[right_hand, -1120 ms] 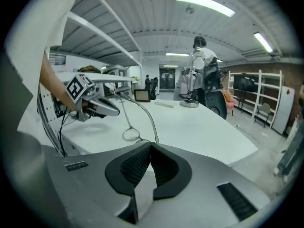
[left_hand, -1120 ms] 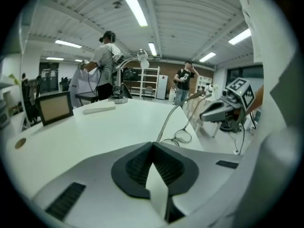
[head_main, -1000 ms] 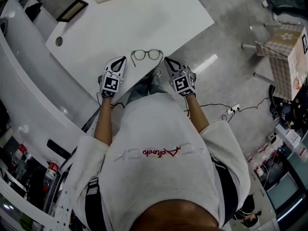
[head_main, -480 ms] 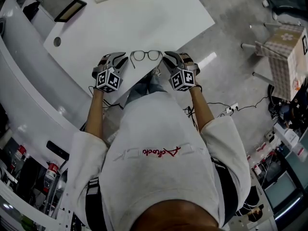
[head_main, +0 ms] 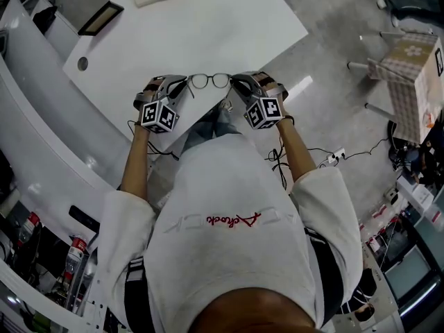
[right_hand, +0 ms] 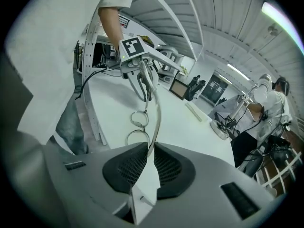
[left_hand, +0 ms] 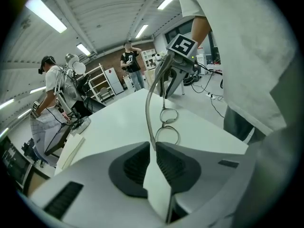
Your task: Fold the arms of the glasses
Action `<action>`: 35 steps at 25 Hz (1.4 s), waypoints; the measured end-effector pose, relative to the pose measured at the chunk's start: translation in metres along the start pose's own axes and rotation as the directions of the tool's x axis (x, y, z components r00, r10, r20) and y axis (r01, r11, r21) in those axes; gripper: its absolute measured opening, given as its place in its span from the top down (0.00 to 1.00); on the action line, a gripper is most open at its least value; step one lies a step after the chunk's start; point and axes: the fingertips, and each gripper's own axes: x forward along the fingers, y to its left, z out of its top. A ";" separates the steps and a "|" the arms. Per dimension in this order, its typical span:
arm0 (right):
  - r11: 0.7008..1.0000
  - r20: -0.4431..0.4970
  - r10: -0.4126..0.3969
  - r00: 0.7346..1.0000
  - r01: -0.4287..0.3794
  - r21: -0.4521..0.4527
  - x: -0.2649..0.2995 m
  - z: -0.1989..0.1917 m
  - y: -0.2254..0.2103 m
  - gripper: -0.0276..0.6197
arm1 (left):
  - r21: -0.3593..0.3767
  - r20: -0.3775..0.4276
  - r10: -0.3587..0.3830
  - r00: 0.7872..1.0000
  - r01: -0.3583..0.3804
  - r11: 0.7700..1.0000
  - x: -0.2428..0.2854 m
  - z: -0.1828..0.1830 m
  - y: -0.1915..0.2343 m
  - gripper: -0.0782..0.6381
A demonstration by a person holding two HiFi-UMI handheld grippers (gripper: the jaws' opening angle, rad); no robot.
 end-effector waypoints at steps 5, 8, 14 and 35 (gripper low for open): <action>1.000 0.012 0.017 1.000 -0.017 0.004 0.000 0.000 0.001 0.88 | 0.016 0.002 -0.018 1.000 0.018 1.000 0.001 0.002 0.000 0.81; 1.000 0.014 0.025 1.000 -0.025 0.011 -0.001 -0.001 0.000 0.88 | 0.028 0.001 -0.038 0.999 0.038 0.999 0.003 0.003 0.001 0.81; 0.999 0.021 0.038 0.999 -0.038 0.025 -0.001 -0.002 0.000 0.88 | 0.077 -0.009 -0.081 0.997 0.082 0.994 0.013 0.010 -0.001 0.82; 0.993 0.026 0.113 0.993 -0.114 0.016 0.000 0.001 0.000 0.89 | 0.131 -0.074 -0.211 0.975 0.220 0.967 0.043 0.016 -0.001 0.85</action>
